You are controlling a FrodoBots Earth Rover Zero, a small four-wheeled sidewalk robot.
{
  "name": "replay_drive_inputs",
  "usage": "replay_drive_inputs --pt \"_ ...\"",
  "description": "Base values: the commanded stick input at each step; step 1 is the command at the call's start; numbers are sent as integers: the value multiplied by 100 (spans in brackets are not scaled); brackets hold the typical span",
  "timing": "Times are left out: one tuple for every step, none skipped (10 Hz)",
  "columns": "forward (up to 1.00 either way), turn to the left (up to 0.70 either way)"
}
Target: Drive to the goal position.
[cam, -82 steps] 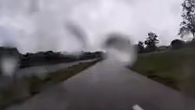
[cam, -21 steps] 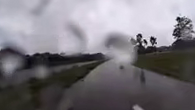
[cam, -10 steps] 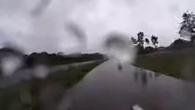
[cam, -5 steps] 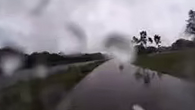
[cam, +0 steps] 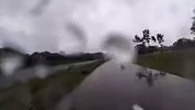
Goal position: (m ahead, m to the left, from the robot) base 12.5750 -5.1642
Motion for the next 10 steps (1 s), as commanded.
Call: replay_drive_inputs --pt "85 0" --pt "85 0" --pt "85 0" --pt "85 -1" --pt "85 -18" --pt "85 -32" --pt "85 -4" --pt "85 0" --pt "85 0" --pt "85 0"
